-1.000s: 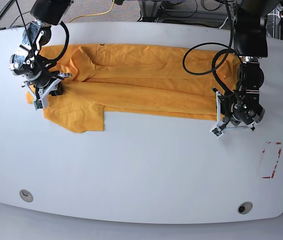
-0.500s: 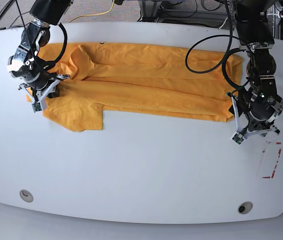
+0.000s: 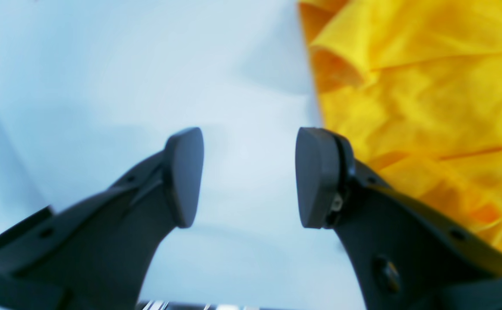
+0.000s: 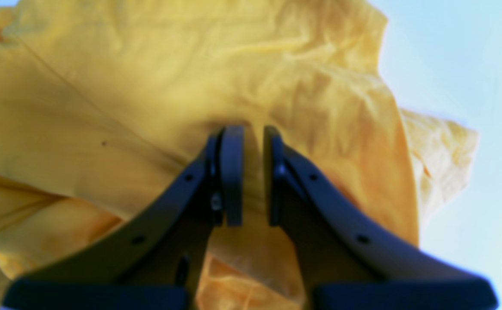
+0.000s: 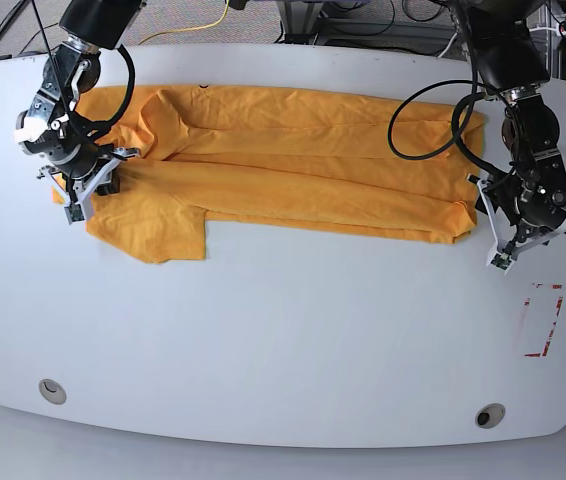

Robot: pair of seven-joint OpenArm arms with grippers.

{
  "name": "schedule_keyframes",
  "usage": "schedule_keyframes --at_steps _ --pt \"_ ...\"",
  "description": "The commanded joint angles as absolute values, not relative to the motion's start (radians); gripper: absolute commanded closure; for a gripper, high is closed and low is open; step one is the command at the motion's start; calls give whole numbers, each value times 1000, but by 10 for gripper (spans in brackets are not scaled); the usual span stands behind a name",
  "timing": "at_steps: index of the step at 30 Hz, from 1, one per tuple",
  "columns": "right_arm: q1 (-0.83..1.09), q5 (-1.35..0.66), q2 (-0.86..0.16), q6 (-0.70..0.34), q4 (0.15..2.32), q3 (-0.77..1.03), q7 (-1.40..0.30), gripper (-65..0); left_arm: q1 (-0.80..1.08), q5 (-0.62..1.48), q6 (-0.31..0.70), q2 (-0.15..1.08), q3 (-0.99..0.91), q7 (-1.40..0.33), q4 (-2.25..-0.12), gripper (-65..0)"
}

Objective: Layout the t-shirt on the table in an organized manner, then fold the t-shirt properly
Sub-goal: 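Reposition the left gripper along the folded edge and grasp it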

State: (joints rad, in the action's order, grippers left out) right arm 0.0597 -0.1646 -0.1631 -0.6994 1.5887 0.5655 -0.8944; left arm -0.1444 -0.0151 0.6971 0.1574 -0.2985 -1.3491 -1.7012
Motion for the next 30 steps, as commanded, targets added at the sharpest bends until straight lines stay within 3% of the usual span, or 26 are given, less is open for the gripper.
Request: schedule_keyframes --at_steps 1,30 --pt "48 -179 -176 -698 1604 568 -875 -81 -163 -10 698 142 -297 -1325 -1713 -322" --pt "48 -179 -162 -698 1604 568 -875 -81 -168 85 698 64 -377 -1279 -1647 -322"
